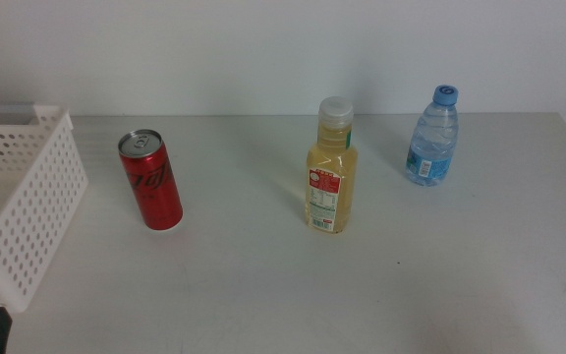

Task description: Use arms to grab the bottles and put them into the dustbin to the left of the table.

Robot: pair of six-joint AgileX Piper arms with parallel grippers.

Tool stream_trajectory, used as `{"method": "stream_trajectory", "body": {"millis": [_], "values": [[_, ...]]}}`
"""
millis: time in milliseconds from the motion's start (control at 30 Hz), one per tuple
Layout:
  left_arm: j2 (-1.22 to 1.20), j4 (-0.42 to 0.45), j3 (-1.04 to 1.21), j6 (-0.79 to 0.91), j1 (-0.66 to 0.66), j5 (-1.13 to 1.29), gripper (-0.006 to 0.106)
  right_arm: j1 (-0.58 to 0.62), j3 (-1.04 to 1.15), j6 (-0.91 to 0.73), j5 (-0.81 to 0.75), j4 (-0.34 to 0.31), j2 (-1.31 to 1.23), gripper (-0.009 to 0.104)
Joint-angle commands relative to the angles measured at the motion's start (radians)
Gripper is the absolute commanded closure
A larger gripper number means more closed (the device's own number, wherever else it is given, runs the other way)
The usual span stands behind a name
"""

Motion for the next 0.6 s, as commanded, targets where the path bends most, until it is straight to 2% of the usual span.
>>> {"method": "stream_trajectory", "body": {"millis": [0,233,567], "values": [[-0.016,-0.011,0.003,-0.031,-0.007,-0.090,0.007,-0.007,-0.010,-0.012,-0.078,-0.005,-0.021,0.029],[0.132,-0.016,0.001,-0.057,-0.086,-0.204,0.007,-0.007,-0.010,-0.012,-0.078,-0.005,-0.021,0.029],[0.586,0.015,0.001,-0.047,-0.160,-0.627,0.007,-0.007,-0.010,-0.012,-0.078,-0.005,-0.021,0.029]]}}
